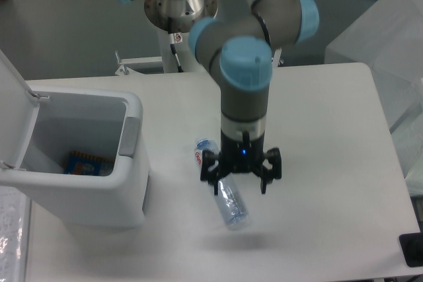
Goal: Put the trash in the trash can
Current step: 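Lower the open gripper over the clear plastic water bottle, then close the gripper around the bottle's middle and hold it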
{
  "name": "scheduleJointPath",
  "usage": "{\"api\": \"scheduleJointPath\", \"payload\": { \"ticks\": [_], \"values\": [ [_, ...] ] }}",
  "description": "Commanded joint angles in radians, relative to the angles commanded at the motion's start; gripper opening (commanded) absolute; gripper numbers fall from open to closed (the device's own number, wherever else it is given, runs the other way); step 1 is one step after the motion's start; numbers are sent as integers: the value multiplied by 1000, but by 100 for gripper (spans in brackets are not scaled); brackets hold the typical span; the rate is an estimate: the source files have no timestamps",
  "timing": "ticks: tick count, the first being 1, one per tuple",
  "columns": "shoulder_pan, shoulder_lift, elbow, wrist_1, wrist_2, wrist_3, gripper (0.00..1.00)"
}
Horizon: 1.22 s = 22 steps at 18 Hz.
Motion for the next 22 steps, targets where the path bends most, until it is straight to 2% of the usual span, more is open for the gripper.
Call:
{"api": "scheduleJointPath", "payload": {
  "ticks": [7,11,19,22],
  "values": [
    [3,-49,-14,3,-3,-8,100],
    [2,-109,12,0,0,-66,100],
    [2,-146,22,-2,6,-104,100],
    [-15,-163,20,-2,66,-107,100]
  ]
}}
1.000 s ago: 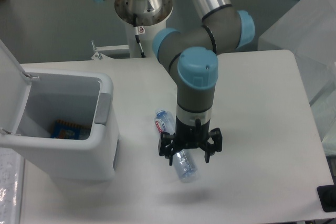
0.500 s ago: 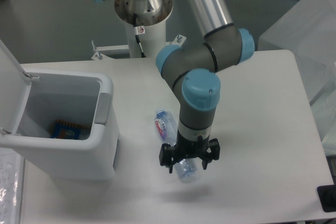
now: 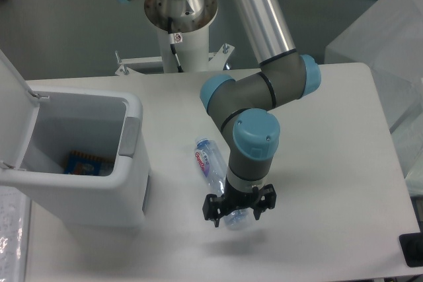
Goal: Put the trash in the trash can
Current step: 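Close the gripper around the bottle's middle and hold it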
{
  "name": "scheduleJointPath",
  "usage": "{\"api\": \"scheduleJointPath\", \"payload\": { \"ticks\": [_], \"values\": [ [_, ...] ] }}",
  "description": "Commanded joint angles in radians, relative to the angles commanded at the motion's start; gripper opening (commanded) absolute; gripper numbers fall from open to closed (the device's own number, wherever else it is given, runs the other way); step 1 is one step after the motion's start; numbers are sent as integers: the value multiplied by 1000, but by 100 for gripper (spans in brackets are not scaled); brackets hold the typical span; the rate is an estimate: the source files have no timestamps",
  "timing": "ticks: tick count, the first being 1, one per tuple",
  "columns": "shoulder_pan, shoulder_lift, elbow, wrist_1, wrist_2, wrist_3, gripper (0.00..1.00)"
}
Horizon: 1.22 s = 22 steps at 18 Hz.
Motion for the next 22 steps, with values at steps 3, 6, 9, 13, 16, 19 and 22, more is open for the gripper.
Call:
{"api": "scheduleJointPath", "payload": {
  "ticks": [3,6,9,13,16,19,22],
  "values": [
    [-5,-3,-6,0,11,-11,100],
    [-6,-17,-17,3,8,-50,100],
    [-8,-14,-28,5,19,-58,100],
    [-8,-18,-38,5,43,-57,100],
    [-9,-22,-46,6,60,-58,100],
    [-14,-37,-44,6,72,-60,100],
    [-14,-44,-44,18,80,-61,100]
  ]
}}
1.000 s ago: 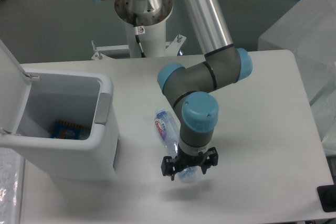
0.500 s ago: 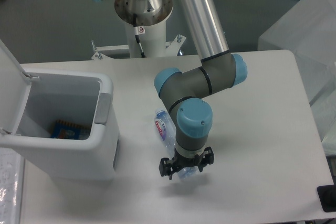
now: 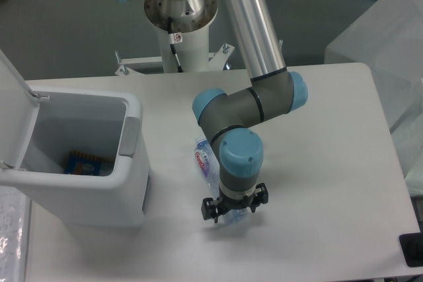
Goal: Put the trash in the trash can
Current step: 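Close the gripper around the bottle's middle and hold it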
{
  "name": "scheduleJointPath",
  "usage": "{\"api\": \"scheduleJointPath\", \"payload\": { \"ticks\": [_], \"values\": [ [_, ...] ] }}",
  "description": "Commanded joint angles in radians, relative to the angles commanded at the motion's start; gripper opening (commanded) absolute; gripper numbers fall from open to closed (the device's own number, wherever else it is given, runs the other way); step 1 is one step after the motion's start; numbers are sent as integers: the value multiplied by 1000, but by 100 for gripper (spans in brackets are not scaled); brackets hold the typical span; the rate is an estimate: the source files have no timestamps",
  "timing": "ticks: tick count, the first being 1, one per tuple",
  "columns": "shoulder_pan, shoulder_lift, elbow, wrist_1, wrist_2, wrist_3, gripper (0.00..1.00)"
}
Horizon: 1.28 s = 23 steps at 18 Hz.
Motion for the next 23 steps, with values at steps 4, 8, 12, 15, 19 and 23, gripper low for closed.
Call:
{"api": "scheduleJointPath", "payload": {
  "ticks": [4,8,12,15,19,23],
  "values": [
    [-2,-2,-2,0,2,2,100],
    [-2,-6,-6,0,9,2,96],
    [-2,-5,-6,0,9,2,96],
    [-2,-8,-6,-1,9,2,96],
    [-3,-9,-3,-1,24,0,93],
    [-20,-20,6,-1,51,-2,90]
  ]
}}
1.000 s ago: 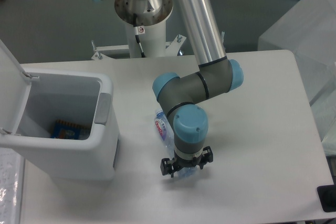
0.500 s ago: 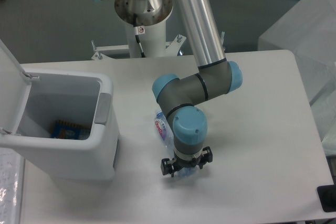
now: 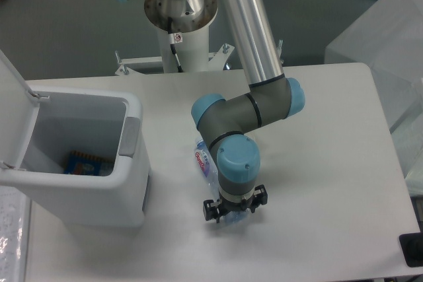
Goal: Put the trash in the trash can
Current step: 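Close the gripper around the bottle's middle and hold it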
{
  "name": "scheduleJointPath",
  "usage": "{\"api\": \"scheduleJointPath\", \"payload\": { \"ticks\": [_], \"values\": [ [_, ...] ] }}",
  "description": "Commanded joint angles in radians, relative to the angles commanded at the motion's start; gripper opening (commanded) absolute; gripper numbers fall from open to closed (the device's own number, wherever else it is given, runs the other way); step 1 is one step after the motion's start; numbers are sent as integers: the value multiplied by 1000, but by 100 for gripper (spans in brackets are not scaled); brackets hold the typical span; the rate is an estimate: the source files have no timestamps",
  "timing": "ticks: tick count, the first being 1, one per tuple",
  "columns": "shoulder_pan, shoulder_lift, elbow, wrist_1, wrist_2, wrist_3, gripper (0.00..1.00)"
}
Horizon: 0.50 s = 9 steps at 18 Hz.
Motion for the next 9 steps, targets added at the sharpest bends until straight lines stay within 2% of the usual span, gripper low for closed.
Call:
{"api": "scheduleJointPath", "payload": {
  "ticks": [9],
  "values": [
    [-2,5,-5,0,0,0,79]
  ]
}}
